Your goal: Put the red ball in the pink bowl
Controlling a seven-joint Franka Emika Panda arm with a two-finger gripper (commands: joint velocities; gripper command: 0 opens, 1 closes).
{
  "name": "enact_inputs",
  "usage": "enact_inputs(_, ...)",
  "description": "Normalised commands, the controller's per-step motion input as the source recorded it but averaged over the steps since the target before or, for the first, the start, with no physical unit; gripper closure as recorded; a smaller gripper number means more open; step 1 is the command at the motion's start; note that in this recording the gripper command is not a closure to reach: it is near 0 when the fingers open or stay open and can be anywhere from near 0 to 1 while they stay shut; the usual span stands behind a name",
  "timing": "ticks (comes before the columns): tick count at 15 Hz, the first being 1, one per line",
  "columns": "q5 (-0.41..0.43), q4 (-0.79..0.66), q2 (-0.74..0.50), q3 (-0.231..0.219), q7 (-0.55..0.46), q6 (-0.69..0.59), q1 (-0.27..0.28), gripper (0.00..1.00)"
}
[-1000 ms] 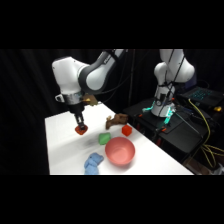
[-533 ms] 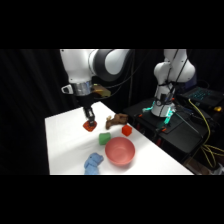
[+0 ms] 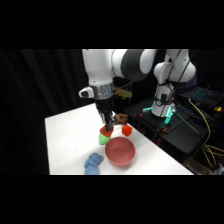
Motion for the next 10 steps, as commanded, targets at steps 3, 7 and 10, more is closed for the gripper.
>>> enact_inputs(3, 0.056, -0.39, -0.19, 0.07, -0.15, 0.42, 0.053, 0.18)
enact_inputs(7, 0.047, -0.31, -0.1, 0.051, -0.18, 0.31, 0.035, 0.18)
enact_inputs(10, 0.013, -0.19, -0.05, 0.035, -0.22, 0.24, 0.02, 0.18)
